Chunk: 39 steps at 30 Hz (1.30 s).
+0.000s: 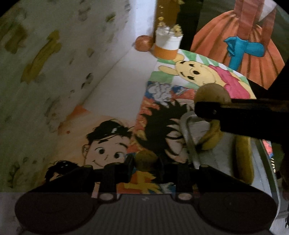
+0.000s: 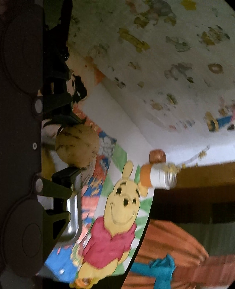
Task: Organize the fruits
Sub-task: 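Carry the melon in the right tool over the metal tray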
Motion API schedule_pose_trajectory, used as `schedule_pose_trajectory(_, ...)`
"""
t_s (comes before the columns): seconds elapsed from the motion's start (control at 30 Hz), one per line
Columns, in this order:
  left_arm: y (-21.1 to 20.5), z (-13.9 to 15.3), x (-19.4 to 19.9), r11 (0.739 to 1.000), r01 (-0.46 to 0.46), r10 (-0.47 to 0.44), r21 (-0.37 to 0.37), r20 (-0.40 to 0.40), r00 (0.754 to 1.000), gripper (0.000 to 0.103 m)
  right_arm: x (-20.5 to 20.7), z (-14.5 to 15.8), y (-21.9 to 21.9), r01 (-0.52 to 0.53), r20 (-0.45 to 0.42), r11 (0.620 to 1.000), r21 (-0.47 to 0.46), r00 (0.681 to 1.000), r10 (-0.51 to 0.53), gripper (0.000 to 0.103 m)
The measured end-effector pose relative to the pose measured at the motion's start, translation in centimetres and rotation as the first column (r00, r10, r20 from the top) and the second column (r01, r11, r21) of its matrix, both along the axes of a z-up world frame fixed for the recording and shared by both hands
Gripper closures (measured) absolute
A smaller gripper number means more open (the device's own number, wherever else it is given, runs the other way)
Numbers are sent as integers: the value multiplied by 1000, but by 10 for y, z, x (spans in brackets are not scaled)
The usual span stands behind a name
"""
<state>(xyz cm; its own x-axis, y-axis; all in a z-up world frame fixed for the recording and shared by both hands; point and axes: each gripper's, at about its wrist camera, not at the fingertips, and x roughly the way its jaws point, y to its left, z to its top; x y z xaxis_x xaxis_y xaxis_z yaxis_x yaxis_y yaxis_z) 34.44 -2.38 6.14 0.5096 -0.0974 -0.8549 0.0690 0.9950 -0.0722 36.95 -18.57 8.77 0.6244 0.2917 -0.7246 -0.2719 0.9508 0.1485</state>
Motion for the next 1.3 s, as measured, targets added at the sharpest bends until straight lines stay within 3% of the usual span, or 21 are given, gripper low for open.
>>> schedule_pose_trajectory(0.53,-76,5,6,988,151,-151,6,23,988,71,-74,-1,-94,215,-18,976,-30,976,-215,50)
schedule_pose_trajectory(0.9,-112,-8,15,972,236,-236,2,-35,971,71,-100,-14,-112,280,-56,959,-41,958,-282,50)
schedule_pose_trajectory(1.3,-129,-26,24,963,268,-266,10,-92,959,71,-105,-35,-115,302,-113,952,-53,945,-306,50)
